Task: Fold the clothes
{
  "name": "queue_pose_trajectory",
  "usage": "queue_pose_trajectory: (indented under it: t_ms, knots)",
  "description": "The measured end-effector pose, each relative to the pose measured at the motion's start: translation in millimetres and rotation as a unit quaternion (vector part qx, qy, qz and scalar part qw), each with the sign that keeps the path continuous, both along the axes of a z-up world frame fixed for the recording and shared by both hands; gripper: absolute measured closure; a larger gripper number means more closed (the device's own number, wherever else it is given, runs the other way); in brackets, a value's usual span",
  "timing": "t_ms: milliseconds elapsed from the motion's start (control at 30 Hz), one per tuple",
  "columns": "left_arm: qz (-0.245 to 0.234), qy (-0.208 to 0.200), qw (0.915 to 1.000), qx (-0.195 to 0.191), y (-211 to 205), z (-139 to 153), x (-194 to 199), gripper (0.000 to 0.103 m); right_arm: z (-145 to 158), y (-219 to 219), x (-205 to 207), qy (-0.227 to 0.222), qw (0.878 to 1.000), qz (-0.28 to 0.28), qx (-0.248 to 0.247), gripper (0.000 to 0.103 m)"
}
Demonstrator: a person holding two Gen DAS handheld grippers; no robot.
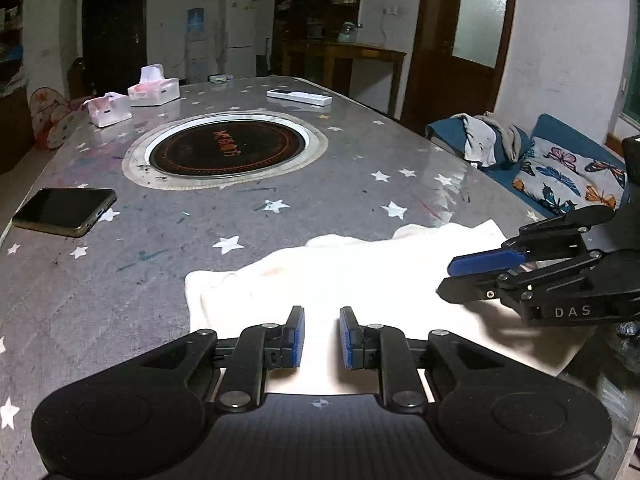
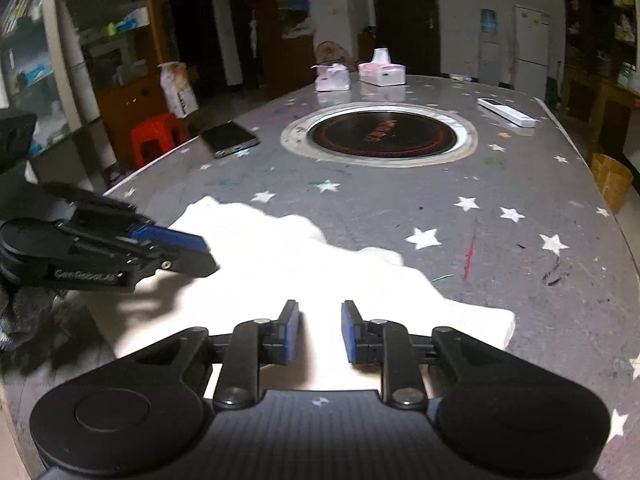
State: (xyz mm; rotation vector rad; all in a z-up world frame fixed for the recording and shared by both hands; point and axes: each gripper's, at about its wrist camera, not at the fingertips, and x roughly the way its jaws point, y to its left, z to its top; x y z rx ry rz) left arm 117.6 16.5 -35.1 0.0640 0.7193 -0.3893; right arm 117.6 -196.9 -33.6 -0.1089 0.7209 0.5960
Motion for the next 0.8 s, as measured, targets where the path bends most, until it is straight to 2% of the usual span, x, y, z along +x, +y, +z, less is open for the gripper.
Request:
queue_pose_trajectory:
  t_ms: [133, 533, 667, 800]
  knots:
    - [0.003, -0.004, 1.0000, 0.000, -2, 4, -6, 0.067, 7, -5, -7, -0.009, 1.000, -0.006, 0.007, 0.081]
    - [0.022, 0.004, 0.9996, 0.017, -8, 4, -15, 0.063, 0, -18, -46, -0.009, 1.000, -0.015, 0.002, 0.078]
    - [0.033, -0.001, 0.9990, 0.029, -9, 9, -24, 0.061, 10, -21, -60, -0.026, 1.000, -0.011, 0.014, 0.077]
    - [0.048, -0.009, 0.9980, 0.039, -7, 8, -39, 0.061, 2, -22, -73, -0.029, 1.000, -0.007, -0.002, 0.076]
